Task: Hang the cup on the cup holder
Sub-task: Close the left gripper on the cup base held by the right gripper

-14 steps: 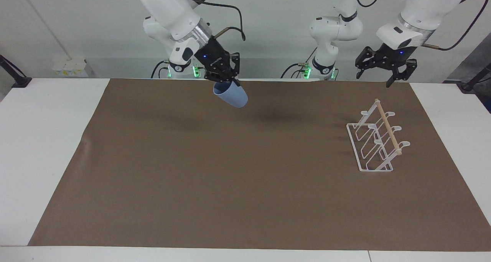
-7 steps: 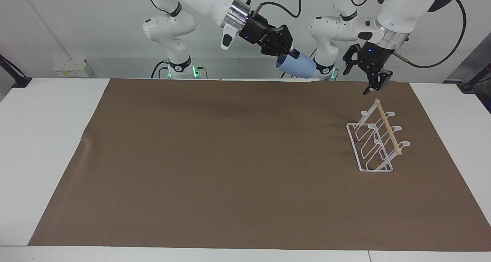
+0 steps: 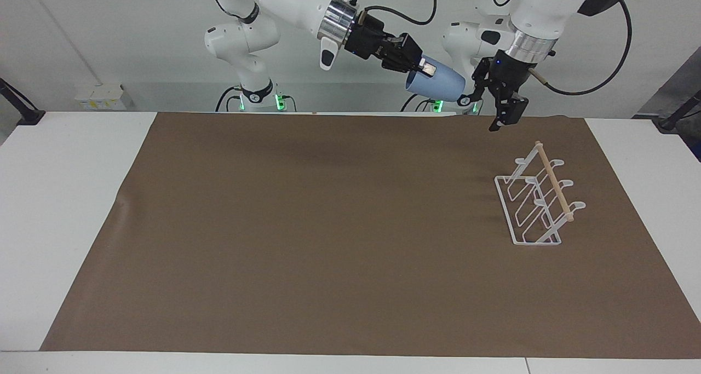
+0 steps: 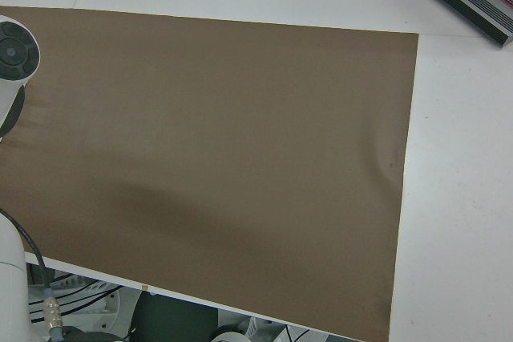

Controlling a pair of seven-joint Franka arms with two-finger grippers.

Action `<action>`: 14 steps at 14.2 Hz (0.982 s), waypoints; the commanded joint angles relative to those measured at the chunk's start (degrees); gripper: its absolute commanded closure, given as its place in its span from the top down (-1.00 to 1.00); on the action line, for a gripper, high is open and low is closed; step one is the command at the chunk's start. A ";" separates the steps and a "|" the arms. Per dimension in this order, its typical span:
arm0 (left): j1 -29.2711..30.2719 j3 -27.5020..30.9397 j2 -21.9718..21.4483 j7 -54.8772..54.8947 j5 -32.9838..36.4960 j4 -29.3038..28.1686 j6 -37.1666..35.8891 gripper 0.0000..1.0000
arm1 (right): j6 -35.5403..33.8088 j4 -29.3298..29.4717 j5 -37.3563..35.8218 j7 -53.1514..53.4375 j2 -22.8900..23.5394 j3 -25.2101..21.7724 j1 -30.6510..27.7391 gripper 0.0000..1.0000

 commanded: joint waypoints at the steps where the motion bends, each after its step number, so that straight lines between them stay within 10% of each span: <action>1: 0.09 0.31 -1.73 5.24 -3.77 -1.88 0.99 1.00 | 1.18 -0.29 1.52 0.54 -0.17 -0.01 0.23 -1.00; 14: -0.61 -2.15 -1.90 8.41 -12.83 -0.12 0.81 1.00 | 1.27 -1.08 1.35 0.18 -0.35 -0.01 0.23 -1.00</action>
